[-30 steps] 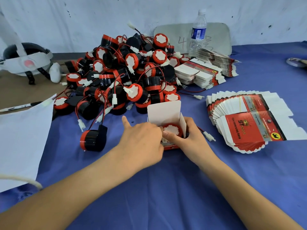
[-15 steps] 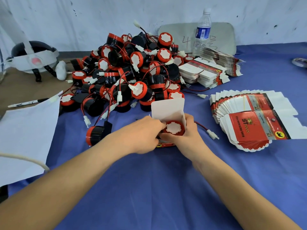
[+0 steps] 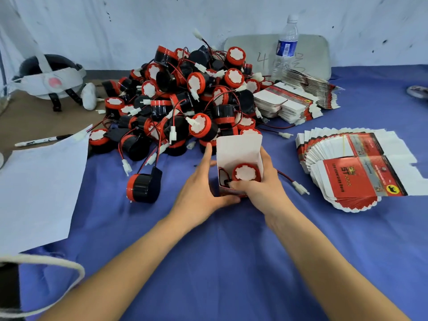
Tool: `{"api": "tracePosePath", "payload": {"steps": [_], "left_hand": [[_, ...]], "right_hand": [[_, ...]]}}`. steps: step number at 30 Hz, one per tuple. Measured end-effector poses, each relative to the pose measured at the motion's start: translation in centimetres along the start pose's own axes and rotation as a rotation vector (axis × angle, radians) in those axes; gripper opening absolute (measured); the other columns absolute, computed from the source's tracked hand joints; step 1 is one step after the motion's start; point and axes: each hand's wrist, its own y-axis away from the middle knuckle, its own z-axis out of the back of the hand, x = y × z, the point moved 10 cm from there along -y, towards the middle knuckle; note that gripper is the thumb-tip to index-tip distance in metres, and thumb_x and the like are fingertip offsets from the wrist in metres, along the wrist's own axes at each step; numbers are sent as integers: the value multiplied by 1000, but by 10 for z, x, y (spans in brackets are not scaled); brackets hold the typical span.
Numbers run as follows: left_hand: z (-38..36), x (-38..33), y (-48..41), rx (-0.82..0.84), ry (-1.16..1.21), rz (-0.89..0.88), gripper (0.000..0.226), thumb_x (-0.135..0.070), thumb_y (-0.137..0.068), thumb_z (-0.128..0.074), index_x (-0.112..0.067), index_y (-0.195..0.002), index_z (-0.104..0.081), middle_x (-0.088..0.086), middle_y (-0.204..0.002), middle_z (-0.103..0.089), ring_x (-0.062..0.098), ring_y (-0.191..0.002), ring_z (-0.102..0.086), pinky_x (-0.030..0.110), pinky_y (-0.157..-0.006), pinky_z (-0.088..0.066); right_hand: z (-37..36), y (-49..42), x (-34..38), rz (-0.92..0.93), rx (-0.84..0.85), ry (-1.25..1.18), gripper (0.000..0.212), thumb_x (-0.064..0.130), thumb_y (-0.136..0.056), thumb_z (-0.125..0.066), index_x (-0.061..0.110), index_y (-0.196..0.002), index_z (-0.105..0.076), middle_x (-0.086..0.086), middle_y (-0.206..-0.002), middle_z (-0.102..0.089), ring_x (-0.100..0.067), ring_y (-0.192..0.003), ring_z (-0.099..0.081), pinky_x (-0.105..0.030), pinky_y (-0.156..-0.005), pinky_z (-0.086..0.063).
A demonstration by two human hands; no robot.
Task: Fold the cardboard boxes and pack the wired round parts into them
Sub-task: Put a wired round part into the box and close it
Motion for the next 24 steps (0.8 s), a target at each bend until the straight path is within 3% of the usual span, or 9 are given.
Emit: {"api": "tracePosePath", "payload": {"steps": [2, 3, 5, 6, 9, 12, 18, 21, 24], "left_hand": [[-7, 6, -6, 15, 35, 21, 121, -44, -60, -87, -57, -145, -2, -26, -106, -64, -6, -95, -61, 17, -78, -51], [-8, 6, -9, 10, 59, 9, 111, -43, -60, -88, -58, -143, -16, -28, -100, -65, -11, -91, -61, 12, -75, -50], [-6, 7, -11, -7, 84, -27, 81, -39, -59, -90, -54, -125, -46, -29, -96, -66, -13, -89, -60, 7, -71, -47], [-3, 8, -11, -18, 92, -29, 70, -36, -58, -91, -50, -116, -53, -28, -95, -66, -13, -90, -60, 6, -71, -46], [0, 10, -9, -33, 110, -13, 61, -33, -57, -92, -49, -100, -52, -25, -92, -65, -14, -90, -59, 6, -72, -47], [0, 7, -8, -20, 107, -25, 60, -34, -57, -92, -49, -98, -51, -22, -94, -67, -13, -88, -59, 4, -71, -45], [0, 7, -7, -20, 100, -29, 58, -42, -58, -90, -44, -105, -55, -17, -100, -68, -7, -90, -61, 8, -74, -48], [1, 6, -7, -21, 113, -32, 55, -43, -58, -90, -41, -101, -57, -16, -97, -69, -6, -87, -62, 9, -72, -49], [-1, 5, -6, 8, 133, -29, 55, -41, -58, -90, -36, -101, -58, -17, -93, -70, -7, -83, -63, 9, -69, -49]], "right_hand": [[0, 0, 2, -12, -16, 16, 101, 27, -56, -76, 42, -144, -28, -1, -140, -47, -28, -132, -42, -52, -109, -32], [1, -1, 3, -13, -27, 42, 99, 29, -57, -77, 41, -143, -29, -1, -138, -48, -27, -132, -42, -52, -109, -33], [3, -2, 3, -17, -17, 90, 87, 25, -68, -81, 37, -141, -35, 1, -132, -52, -24, -129, -44, -48, -108, -35], [5, -2, 2, -20, 20, 57, 79, 21, -73, -80, 33, -140, -38, 2, -127, -55, -21, -126, -49, -42, -105, -40], [11, 1, 3, -36, 186, -78, 66, 6, -79, -74, 29, -135, -47, 3, -115, -66, -10, -110, -61, -20, -86, -50], [15, 1, 0, -33, 214, -67, 67, 1, -78, -74, 27, -133, -48, 0, -118, -64, -10, -108, -61, -16, -80, -50], [14, -4, 5, 29, 167, -34, 72, 3, -77, -76, 26, -136, -44, 2, -115, -61, 11, -83, -61, -4, -63, -46], [14, -4, 4, 74, 176, -15, 77, 4, -78, -76, 33, -138, -38, 6, -118, -58, 8, -92, -60, -6, -67, -47], [16, -3, 2, 81, 251, 33, 72, 15, -72, -81, 33, -132, -46, 12, -114, -65, 0, -103, -62, -12, -78, -50]]}}
